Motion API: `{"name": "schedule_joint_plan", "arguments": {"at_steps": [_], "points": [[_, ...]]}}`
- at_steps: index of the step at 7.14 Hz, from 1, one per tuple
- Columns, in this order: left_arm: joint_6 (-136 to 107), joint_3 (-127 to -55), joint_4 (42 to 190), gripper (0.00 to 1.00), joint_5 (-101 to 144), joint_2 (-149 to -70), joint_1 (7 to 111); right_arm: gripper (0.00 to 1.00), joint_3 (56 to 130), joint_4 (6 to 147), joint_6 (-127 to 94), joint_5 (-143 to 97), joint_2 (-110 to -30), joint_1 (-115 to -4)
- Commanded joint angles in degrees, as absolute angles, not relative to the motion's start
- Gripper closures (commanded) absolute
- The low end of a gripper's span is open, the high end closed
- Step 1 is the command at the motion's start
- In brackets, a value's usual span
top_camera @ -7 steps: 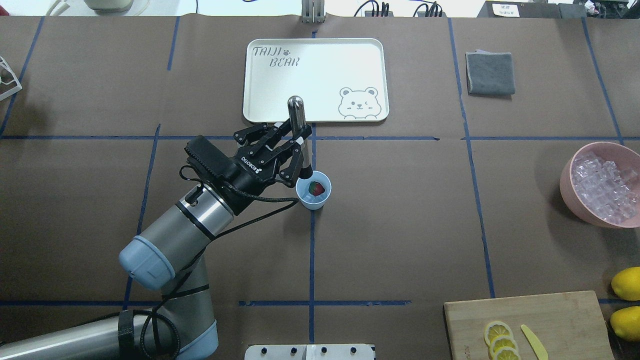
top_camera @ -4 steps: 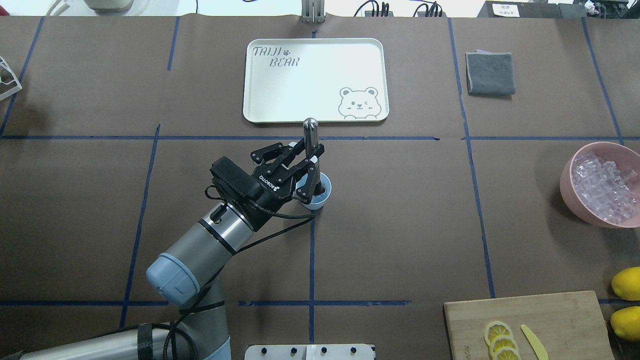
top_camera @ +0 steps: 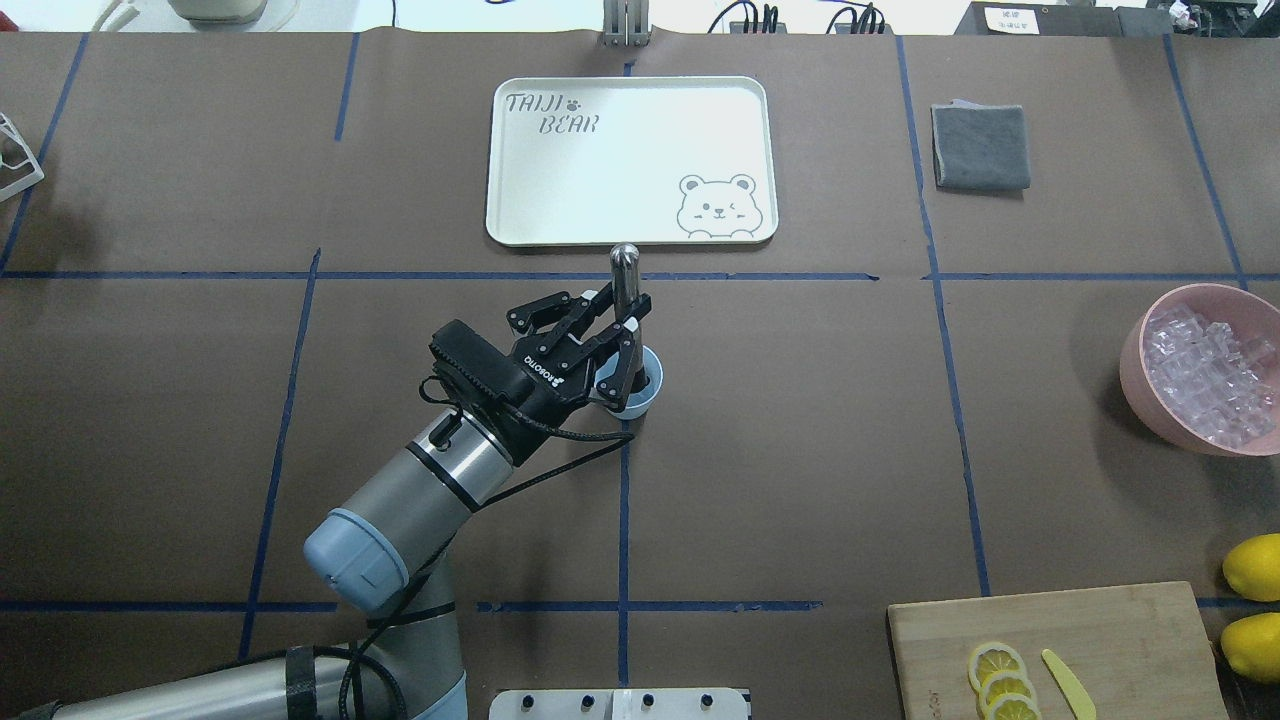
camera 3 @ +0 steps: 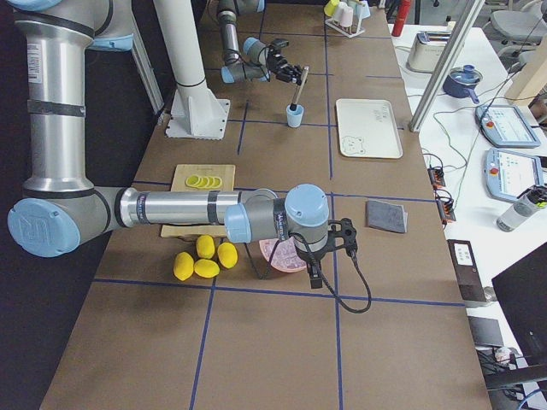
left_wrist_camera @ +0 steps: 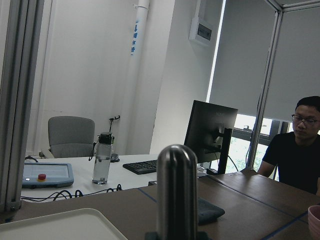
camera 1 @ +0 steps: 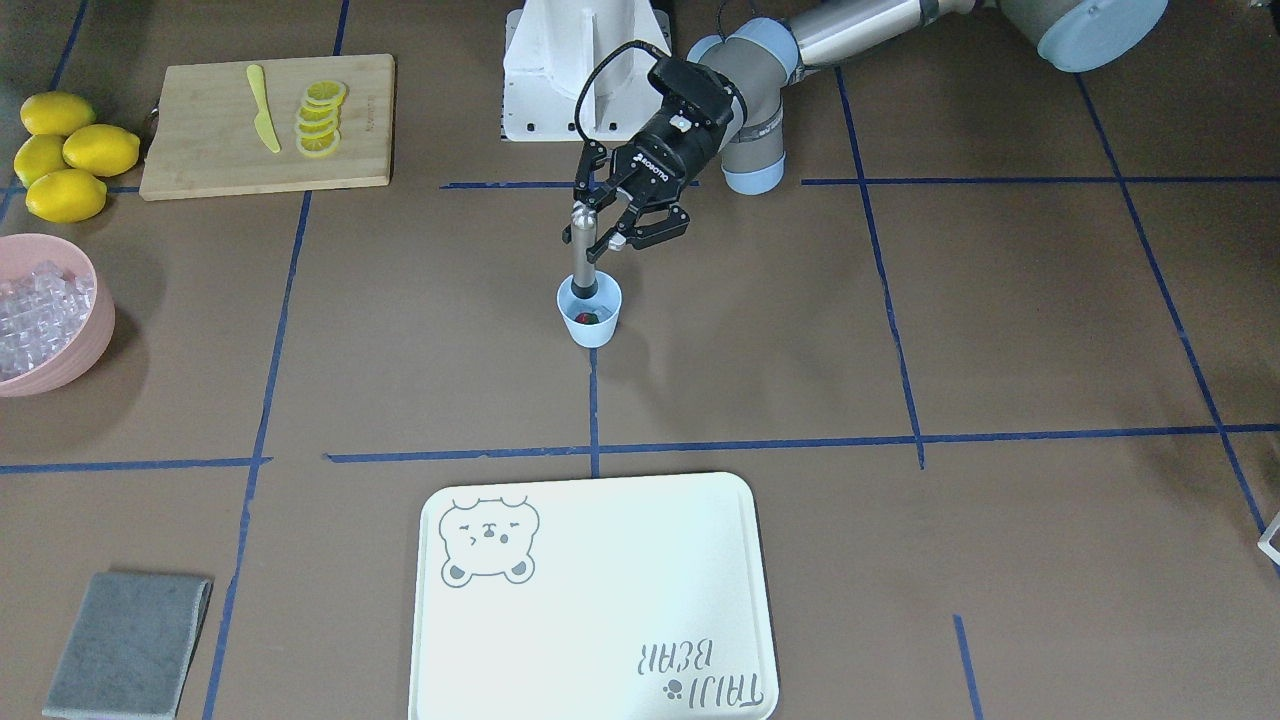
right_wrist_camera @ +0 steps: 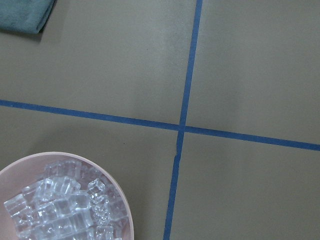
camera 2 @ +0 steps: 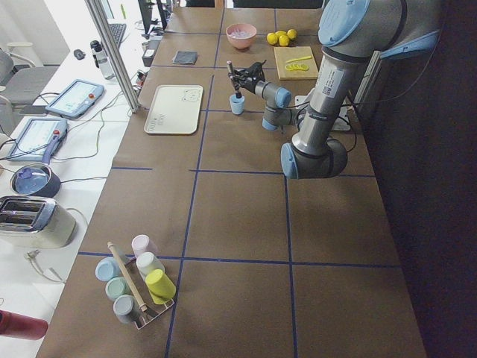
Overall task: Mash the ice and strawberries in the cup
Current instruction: 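Press the metal pestle down on the strawberry and ice with the left gripper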
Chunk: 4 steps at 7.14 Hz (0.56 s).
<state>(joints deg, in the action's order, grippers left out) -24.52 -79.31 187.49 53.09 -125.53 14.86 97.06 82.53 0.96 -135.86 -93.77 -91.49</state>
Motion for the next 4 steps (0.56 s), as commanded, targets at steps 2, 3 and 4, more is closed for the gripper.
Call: {"name": "schedule_joint_plan", "arguments": {"at_steps": [2, 3, 4], "points": [[-24.5, -77.7, 187.6, 1.0, 52.7, -126.1, 14.9, 0.0, 97.0, 82.5, 1.0, -136.1, -93.8, -91.5], [-24.5, -77.0, 187.6, 1.0, 52.6, -126.1, 14.9, 0.0, 97.0, 82.6, 1.0, -136.1, -93.8, -91.5], [-24.5, -76.8, 187.6, 1.0, 52.2, -126.1, 14.9, 0.0, 96.9, 82.6, 1.0, -136.1, -93.8, -91.5]]}}
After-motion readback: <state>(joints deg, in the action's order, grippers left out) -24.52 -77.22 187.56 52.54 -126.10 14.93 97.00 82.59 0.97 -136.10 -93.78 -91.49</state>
